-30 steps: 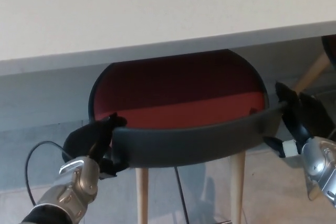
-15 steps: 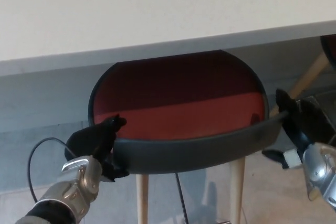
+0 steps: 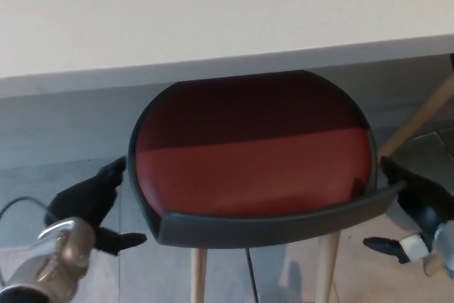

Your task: The robot walks towards a chair and uses both its hands to grab it and push it away from itself

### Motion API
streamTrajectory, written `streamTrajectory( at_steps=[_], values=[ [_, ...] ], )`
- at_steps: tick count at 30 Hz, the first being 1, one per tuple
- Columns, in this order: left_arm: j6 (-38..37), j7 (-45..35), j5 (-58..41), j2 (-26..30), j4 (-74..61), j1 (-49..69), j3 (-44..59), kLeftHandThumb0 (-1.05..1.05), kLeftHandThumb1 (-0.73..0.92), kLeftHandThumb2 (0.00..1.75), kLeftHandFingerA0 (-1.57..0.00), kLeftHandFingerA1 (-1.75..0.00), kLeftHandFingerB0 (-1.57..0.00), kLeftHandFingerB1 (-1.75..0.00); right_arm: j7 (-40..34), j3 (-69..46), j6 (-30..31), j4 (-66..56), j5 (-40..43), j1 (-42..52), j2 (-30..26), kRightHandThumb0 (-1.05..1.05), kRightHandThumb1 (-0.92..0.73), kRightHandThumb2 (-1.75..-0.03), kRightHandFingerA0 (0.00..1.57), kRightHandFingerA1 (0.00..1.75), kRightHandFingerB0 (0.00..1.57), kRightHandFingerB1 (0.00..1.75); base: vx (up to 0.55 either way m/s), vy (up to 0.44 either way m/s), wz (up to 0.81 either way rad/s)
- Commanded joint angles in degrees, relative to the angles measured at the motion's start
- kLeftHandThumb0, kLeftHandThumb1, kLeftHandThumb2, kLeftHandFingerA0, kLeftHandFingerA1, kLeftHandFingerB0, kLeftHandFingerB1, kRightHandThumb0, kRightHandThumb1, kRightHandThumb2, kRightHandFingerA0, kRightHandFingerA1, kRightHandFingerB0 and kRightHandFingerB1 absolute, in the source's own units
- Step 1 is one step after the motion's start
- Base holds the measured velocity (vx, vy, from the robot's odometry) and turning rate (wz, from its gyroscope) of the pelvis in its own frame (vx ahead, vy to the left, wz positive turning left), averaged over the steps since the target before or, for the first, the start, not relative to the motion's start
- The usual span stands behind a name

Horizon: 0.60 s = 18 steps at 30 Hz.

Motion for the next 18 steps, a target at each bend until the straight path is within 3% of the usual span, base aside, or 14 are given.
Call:
streamTrajectory(
  at_steps=[1, 2, 5, 6, 14, 18],
  values=[
    [-1.81, -0.48, -0.9, 1.51, -1.91, 2.18, 0.97, -1.03, 0.56, 0.84, 0.0, -0.26, 0.0, 0.0, 3.93, -1.86, -0.15, -3.29, 0.97, 2.42, -1.6, -0.98, -0.56, -0.87, 0.0, 0.22, 0.0, 0.0, 0.0, 0.0, 0.0],
    [-5.19, 0.38, -1.43, 5.32, -5.47, 8.19, 2.08, -0.78, 0.66, 0.6, 0.0, 0.0, 0.0, 0.0, 4.72, -3.88, -2.47, -4.9, 2.09, 5.94, -5.6, -0.97, -0.55, -0.86, 0.0, 0.22, 0.0, 0.0, 0.0, 0.0, 0.0],
    [-6.26, 0.31, -1.5, 7.1, -8.46, 11.53, 2.9, -0.78, 0.66, 0.6, 0.0, 0.0, 0.0, 0.0, 5.57, -5.34, -3.26, -6.53, 2.25, 8.0, -7.3, -0.97, -0.55, -0.86, 0.0, 0.22, 0.0, 0.0, 0.0, 0.0, 0.0],
    [-6.58, 0.35, -2.32, 7.95, -8.52, 12.66, 4.11, -1.05, 0.56, 0.83, 0.0, -0.29, 0.0, 0.0, 5.36, -6.22, -3.36, -6.38, 2.55, 8.4, -7.59, -0.97, -0.56, -0.85, 0.0, 0.2, 0.0, 0.0, 0.0, 0.0, 0.0],
    [-8.66, 0.42, -3.5, 9.74, -7.61, 14.95, 7.68, -1.02, 0.56, 0.82, 0.0, -0.29, 0.0, 0.0, 5.62, -9.74, -4.4, -5.67, 3.39, 9.17, -8.11, -0.98, -0.56, -0.85, 0.0, 0.24, 0.0, 0.0, 0.0, 0.0, 0.0],
    [-10.41, -1.52, -5.94, 12.62, -10.78, 18.48, 11.31, -1.05, 0.56, 0.82, 0.0, -0.29, 0.0, 0.0, 8.53, -11.5, -3.08, -9.21, 3.56, 11.81, -11.99, -1.01, -0.58, -0.9, 0.0, 0.26, 0.0, 0.0, 0.0, 0.0, 0.0]
  ],
)
